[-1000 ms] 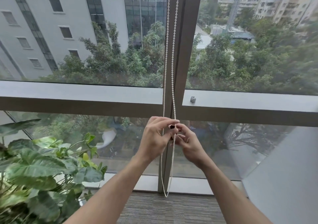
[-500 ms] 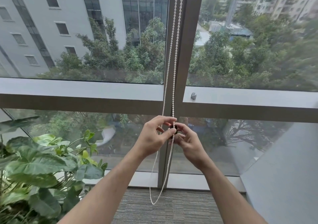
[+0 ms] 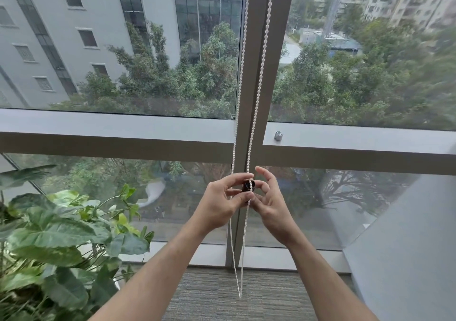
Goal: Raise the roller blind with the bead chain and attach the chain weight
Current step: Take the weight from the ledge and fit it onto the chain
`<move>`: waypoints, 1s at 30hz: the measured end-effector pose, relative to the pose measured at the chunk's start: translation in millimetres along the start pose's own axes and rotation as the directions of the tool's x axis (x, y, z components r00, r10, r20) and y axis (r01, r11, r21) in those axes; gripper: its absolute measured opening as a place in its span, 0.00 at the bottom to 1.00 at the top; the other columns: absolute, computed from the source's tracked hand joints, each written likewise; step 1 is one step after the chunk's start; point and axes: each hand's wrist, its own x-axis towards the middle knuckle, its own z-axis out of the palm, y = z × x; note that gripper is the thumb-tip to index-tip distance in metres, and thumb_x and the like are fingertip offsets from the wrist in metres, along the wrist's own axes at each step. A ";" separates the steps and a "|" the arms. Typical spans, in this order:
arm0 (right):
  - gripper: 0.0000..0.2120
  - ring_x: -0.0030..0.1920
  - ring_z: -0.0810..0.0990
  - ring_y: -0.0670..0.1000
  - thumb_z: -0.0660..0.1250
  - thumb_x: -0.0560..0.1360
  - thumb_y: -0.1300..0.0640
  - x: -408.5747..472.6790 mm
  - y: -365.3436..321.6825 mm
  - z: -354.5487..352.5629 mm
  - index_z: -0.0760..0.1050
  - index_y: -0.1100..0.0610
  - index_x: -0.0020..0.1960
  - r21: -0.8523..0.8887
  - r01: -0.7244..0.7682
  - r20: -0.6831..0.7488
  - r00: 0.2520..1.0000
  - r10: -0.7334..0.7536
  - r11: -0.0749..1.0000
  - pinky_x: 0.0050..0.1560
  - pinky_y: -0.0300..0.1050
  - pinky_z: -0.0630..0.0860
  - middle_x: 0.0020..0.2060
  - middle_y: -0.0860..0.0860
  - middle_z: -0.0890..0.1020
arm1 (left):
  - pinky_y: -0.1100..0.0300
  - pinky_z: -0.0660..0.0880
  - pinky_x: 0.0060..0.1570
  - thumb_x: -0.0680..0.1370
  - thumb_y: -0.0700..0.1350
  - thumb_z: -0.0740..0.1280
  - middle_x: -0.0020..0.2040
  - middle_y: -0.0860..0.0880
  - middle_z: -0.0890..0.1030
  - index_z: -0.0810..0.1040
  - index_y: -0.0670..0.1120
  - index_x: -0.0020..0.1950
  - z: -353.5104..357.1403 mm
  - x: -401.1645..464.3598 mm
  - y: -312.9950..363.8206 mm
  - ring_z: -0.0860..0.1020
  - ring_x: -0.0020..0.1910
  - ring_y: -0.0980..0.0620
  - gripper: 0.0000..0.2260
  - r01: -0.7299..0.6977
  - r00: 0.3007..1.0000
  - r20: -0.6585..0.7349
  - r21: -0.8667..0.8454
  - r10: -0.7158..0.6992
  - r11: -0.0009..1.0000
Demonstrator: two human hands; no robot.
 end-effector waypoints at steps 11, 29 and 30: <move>0.32 0.62 0.78 0.67 0.69 0.76 0.60 2.6 1.6 -11.1 0.60 0.47 0.75 0.129 -0.124 0.126 0.986 0.108 0.984 0.61 0.56 0.76 0.64 0.61 0.75 | 0.55 0.80 0.57 0.74 0.39 0.74 0.54 0.52 0.84 0.78 0.55 0.62 2.6 -1.5 -5.6 0.81 0.57 0.54 0.19 -0.045 0.999 0.030 0.069 0.043 0.997; 0.10 0.42 0.86 0.55 0.68 0.78 0.62 29.1 6.3 -47.8 0.78 0.53 0.58 -0.172 -0.096 -0.168 0.983 0.067 0.980 0.43 0.49 0.83 0.46 0.59 0.84 | 0.58 0.80 0.51 0.71 0.40 0.76 0.51 0.54 0.86 0.80 0.62 0.58 5.9 3.8 -10.4 0.83 0.53 0.53 0.22 -0.003 0.999 -0.036 -0.063 0.001 0.998; 0.10 0.41 0.86 0.54 0.68 0.78 0.63 35.4 6.6 -50.8 0.78 0.51 0.56 -0.209 -0.103 -0.228 0.972 0.054 0.973 0.42 0.48 0.82 0.45 0.58 0.84 | 0.58 0.80 0.51 0.71 0.40 0.76 0.52 0.54 0.86 0.80 0.63 0.58 5.8 4.0 -10.7 0.83 0.53 0.53 0.22 0.002 0.999 -0.041 -0.067 -0.005 0.998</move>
